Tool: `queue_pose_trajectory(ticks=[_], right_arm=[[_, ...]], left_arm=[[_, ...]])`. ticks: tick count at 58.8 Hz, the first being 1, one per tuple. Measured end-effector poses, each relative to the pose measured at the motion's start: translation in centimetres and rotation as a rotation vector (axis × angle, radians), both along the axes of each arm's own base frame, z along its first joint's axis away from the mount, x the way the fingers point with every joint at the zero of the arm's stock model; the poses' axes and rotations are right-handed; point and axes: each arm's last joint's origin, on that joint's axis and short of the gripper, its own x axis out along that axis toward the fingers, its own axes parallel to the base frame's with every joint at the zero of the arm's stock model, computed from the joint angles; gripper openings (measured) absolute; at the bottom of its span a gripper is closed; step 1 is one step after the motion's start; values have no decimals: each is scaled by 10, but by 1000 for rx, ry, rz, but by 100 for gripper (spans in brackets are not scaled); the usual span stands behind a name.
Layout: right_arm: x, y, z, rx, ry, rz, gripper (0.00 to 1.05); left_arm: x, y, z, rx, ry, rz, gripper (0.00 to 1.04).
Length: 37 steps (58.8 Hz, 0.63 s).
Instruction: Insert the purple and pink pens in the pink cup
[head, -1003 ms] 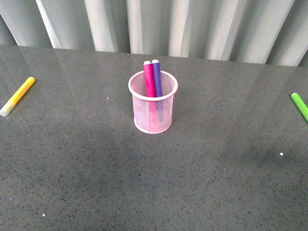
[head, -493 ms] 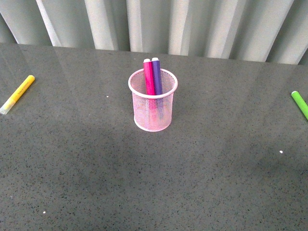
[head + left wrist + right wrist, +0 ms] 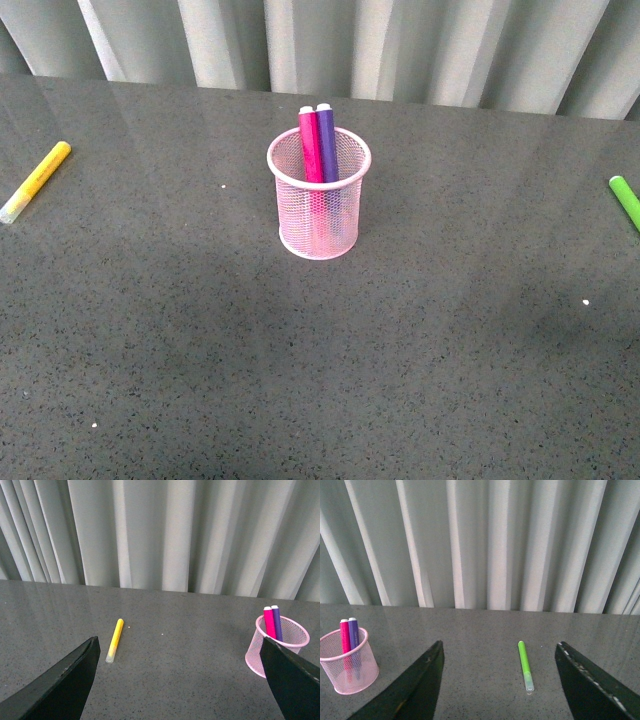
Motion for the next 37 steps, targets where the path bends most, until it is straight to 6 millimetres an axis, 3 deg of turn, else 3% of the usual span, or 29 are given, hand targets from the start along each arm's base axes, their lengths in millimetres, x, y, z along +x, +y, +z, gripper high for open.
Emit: queue_pose_trajectory(ticks=[5, 37], right_arm=[[0, 0, 0, 1, 0, 0, 100], [0, 0, 0, 0, 0, 0, 98]], left_arm=[[0, 0, 0, 0, 0, 0, 98], [0, 0, 0, 0, 0, 0, 98]])
